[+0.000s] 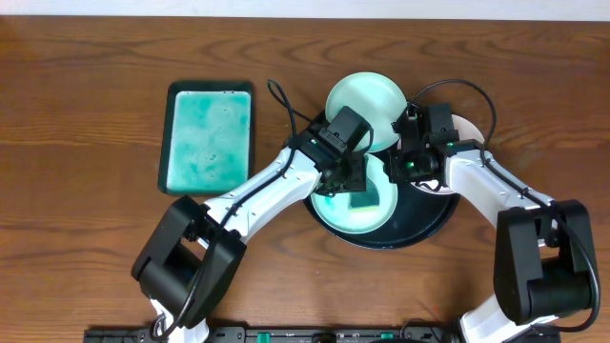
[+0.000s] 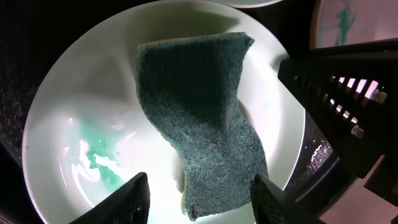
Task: Clean dirty plates on tray and stack at the side
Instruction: 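Scrub the plate with the left-held sponge while right gripper steadies it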
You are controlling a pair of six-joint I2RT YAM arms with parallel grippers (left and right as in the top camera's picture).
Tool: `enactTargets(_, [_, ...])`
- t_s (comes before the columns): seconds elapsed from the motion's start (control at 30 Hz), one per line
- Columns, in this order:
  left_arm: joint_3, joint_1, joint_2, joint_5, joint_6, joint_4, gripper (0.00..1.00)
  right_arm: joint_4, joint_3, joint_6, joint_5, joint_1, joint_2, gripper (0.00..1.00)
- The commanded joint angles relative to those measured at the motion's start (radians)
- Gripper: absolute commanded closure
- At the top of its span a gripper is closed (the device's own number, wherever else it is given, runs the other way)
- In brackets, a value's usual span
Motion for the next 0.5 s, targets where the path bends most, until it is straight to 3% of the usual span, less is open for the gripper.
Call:
enactTargets(0.0, [-0.002, 0.000, 0.003, -0.010, -0.012, -0.002, 0.46, -0.013, 0.018, -0.062, -0.005, 0.010, 0.012, 0.78])
enactTargets(0.23, [-0.002, 0.000, 0.003, -0.010, -0.012, -0.002, 0.46, -0.084, 0.018, -0.078, -0.003, 0.014, 0.012, 0.82])
enactTargets(0.37, [-0.002, 0.000, 0.003, -0.010, -0.012, -0.002, 0.49, -0.071, 0.018, -0.072, 0.006, 0.014, 0.012, 0.99])
enactTargets(0.47, [-0.002, 0.000, 0.003, -0.010, -0.012, -0.002, 0.51, -0.053, 0.018, 0.038, 0.006, 0.016, 0.012, 0.99])
